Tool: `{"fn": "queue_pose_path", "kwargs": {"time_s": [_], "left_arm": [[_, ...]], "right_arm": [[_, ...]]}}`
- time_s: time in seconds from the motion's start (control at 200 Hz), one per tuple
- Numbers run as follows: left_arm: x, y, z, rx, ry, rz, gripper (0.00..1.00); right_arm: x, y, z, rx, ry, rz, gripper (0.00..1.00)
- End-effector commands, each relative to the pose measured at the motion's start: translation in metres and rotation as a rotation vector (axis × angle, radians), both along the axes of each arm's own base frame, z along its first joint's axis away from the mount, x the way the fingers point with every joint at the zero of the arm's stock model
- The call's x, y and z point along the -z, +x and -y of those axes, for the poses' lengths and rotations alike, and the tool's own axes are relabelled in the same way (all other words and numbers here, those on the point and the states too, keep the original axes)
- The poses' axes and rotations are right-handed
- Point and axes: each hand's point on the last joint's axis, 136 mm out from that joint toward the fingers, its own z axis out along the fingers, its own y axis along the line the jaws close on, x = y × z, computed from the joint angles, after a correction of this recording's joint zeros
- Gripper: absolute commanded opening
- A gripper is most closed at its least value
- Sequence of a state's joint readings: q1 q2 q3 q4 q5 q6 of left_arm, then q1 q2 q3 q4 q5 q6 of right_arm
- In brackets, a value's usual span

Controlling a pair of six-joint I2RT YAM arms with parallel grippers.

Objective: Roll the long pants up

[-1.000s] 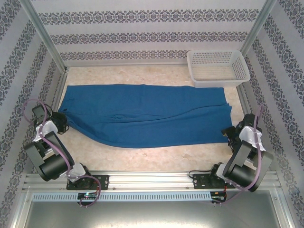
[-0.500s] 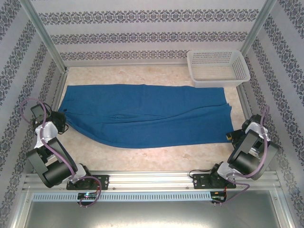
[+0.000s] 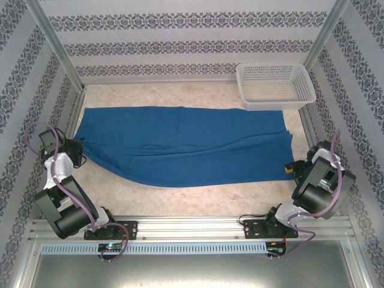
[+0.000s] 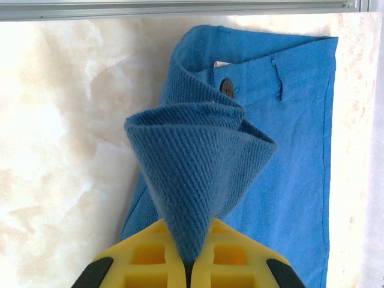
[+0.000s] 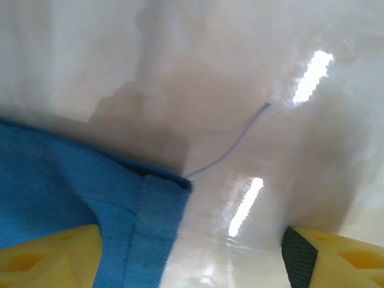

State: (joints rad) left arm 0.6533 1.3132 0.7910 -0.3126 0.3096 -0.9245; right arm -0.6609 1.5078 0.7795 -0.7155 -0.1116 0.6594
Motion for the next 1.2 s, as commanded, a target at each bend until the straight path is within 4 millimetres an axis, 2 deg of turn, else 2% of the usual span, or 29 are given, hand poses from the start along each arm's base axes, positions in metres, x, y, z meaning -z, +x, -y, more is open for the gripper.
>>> {"fn": "queue_pose_path", "kwargs": {"time_s": [0.0, 0.18, 0.39, 0.724, 0.939, 1.194], "left_arm": [[-0.019, 0.005, -0.002, 0.002, 0.034, 0.021, 0.0], [-0.014, 0.006, -0.001, 0.002, 0.031, 0.013, 0.0], [-0.012, 0.006, -0.001, 0.003, 0.029, 0.006, 0.0], [-0.013, 0.008, -0.001, 0.006, 0.028, 0.003, 0.0], [-0.01, 0.008, 0.001, 0.013, 0.026, -0.004, 0.0], [-0.007, 0.006, 0.002, 0.013, 0.023, -0.013, 0.0]], "right_arm": [[-0.026, 0.062, 0.044, -0.039, -0.196, 0.206, 0.85], [-0.041, 0.07, 0.046, -0.063, -0.242, 0.219, 0.88], [-0.029, 0.067, 0.038, -0.07, -0.199, 0.192, 0.88], [-0.019, 0.044, 0.012, -0.059, -0.168, 0.168, 0.87], [-0.012, 0.036, 0.005, -0.069, -0.163, 0.142, 0.86], [-0.018, 0.033, 0.001, -0.086, -0.172, 0.132, 0.86]]}}
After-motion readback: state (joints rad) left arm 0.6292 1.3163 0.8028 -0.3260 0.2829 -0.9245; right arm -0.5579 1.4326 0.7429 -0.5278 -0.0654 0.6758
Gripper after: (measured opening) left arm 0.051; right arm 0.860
